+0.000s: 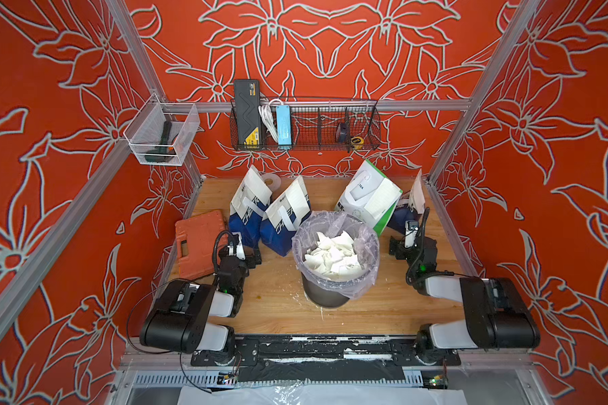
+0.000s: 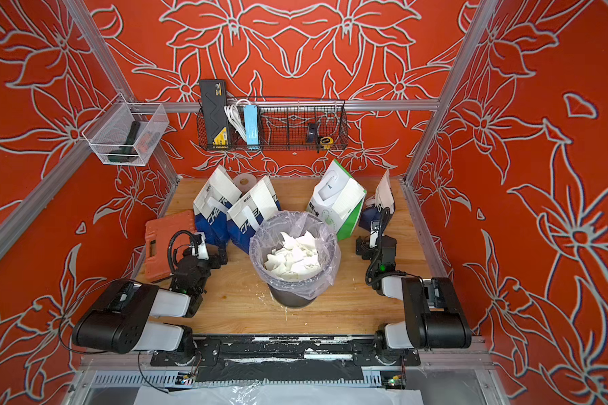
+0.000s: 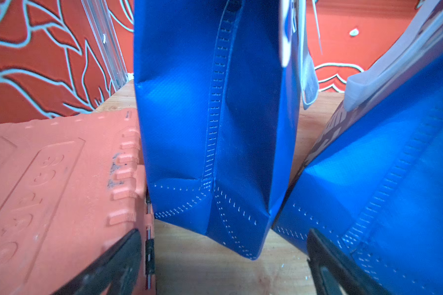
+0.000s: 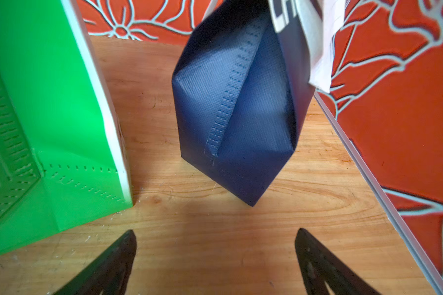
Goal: Shred takeout receipts and throw away
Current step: Pick up the takeout bag from the center of the board.
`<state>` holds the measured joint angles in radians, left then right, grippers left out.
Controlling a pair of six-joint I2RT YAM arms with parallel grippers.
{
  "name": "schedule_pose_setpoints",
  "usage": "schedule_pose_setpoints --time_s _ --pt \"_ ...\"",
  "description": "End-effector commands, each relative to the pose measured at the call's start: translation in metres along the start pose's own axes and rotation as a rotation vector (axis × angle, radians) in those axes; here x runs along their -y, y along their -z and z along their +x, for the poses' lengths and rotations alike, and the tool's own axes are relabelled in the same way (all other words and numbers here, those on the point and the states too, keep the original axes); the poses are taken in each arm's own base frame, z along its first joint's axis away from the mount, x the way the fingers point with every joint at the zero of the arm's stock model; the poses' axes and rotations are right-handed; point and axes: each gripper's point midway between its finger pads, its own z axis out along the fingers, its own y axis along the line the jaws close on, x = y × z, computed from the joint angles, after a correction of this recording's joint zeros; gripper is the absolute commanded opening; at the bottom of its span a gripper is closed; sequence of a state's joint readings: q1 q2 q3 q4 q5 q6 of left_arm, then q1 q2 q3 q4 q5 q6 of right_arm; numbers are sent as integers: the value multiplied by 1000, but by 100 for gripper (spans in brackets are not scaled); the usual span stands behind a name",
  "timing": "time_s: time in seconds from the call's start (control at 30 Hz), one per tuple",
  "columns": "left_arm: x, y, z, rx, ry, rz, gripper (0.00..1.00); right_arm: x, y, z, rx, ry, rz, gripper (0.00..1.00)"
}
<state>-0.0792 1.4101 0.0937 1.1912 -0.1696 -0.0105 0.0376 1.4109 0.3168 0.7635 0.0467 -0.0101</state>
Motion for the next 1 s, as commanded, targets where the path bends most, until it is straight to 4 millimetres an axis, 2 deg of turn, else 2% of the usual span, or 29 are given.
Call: schedule_pose_setpoints --time_s 0.0,0.97 --pt "3 -4 -17 53 -9 12 97 2 -2 -10 28 7 0 97" --pt "1 -1 -20 67 -1 2 98 4 0 -11 37 0 11 97"
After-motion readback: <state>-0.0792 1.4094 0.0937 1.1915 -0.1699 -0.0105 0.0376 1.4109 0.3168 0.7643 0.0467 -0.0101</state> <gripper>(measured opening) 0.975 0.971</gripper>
